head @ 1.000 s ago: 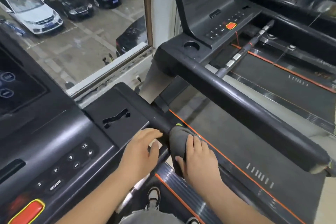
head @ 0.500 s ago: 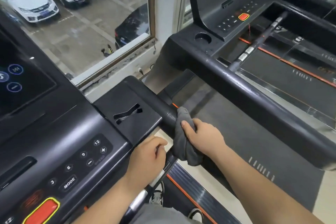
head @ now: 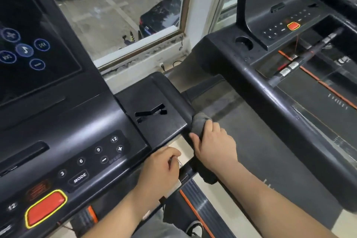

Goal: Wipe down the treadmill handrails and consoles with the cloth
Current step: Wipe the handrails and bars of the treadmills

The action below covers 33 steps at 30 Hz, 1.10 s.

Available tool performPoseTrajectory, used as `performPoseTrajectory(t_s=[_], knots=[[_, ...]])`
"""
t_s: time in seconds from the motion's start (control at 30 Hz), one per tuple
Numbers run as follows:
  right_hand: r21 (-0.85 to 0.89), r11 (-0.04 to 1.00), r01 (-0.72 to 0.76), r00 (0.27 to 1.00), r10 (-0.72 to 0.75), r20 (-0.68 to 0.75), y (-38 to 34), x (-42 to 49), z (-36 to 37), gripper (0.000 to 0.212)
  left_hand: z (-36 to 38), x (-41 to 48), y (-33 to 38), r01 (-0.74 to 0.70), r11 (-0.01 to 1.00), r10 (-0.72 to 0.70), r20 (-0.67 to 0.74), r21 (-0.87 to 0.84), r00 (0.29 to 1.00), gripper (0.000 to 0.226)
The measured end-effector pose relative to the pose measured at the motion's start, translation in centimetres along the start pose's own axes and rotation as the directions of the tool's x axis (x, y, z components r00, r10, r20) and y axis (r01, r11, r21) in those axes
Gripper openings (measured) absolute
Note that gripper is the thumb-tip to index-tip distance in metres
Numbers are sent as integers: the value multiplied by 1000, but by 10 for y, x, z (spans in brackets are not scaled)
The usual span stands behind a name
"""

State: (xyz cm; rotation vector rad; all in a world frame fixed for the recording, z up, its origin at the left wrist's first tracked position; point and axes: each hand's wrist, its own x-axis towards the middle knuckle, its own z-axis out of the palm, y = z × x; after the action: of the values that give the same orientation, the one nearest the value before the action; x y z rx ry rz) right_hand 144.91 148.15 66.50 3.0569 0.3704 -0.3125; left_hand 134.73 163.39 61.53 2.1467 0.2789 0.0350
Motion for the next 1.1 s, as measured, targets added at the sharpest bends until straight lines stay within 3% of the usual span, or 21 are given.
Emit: performPoseTrajectory(t_s=[0.07, 0.2, 0.27, 0.47, 0.7, 0.8, 0.97, 1.1], knots=[[82, 997, -1, 999, -2, 36, -11, 26, -8, 59, 0, -1, 1, -21, 1000, 21, -22, 8, 1000, 18], [384, 897, -220, 956, 120, 267, -18, 87, -21, 80, 3, -6, 4, -34, 999, 34, -18, 35, 999, 20], [432, 871, -234, 950, 111, 290, -17, 95, -23, 82, 1, -11, 6, -29, 999, 29, -4, 32, 1000, 20], [266, 961, -70, 994, 45, 99, 10, 17, -8, 65, -2, -13, 11, -42, 999, 42, -15, 8, 999, 18], [23, 1000, 0, 986, -4, 167, 48, -51, -9, 68, 4, 3, 29, -73, 996, 71, 44, 54, 996, 17], [-24, 1000, -6, 980, 11, 197, 46, -40, -7, 69, 5, 12, 34, -76, 985, 48, 175, 155, 983, 30], [185, 978, -96, 954, 37, 298, 32, 15, -10, 78, 4, 16, 36, -12, 971, -35, 189, 240, 981, 51], [363, 928, -90, 978, 14, 208, 28, 20, -3, 70, 3, 11, 41, -3, 976, -20, 103, 217, 994, 60]])
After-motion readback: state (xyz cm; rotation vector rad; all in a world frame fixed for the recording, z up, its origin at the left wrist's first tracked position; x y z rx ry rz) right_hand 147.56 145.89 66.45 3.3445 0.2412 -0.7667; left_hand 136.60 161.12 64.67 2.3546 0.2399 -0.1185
